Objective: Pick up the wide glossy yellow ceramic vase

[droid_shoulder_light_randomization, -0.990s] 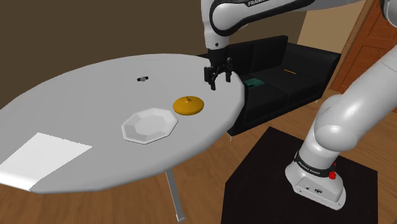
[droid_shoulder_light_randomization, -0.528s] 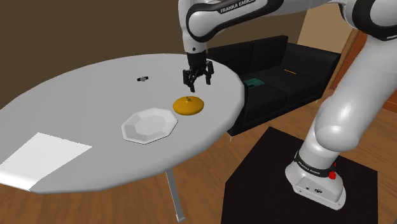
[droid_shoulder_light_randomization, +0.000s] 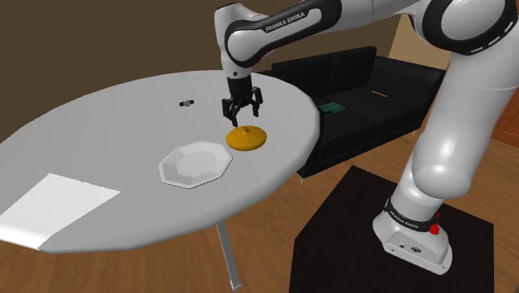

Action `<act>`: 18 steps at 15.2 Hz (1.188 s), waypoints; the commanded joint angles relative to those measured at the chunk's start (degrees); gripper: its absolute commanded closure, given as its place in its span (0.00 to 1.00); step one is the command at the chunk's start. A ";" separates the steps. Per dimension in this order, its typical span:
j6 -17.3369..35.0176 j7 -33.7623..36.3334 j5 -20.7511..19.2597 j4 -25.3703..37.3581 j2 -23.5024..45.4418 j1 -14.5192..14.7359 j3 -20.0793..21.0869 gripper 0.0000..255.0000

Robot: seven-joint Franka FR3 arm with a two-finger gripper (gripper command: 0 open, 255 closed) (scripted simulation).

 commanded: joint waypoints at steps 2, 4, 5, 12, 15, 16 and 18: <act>2.18 0.09 -0.13 -1.68 0.46 -0.01 -0.02 0.00; 3.34 0.15 -0.20 -2.59 0.72 0.00 -0.02 0.00; 3.34 0.15 -0.20 -2.59 0.72 0.00 -0.02 0.00; 3.27 0.13 -0.23 -2.39 0.87 -0.01 -0.04 1.00; 3.34 0.15 -0.20 -2.59 0.72 0.00 -0.02 1.00; 2.60 0.11 -0.15 -2.02 0.55 0.00 -0.02 1.00; 1.12 0.03 -0.07 -0.83 0.26 -0.01 -0.02 1.00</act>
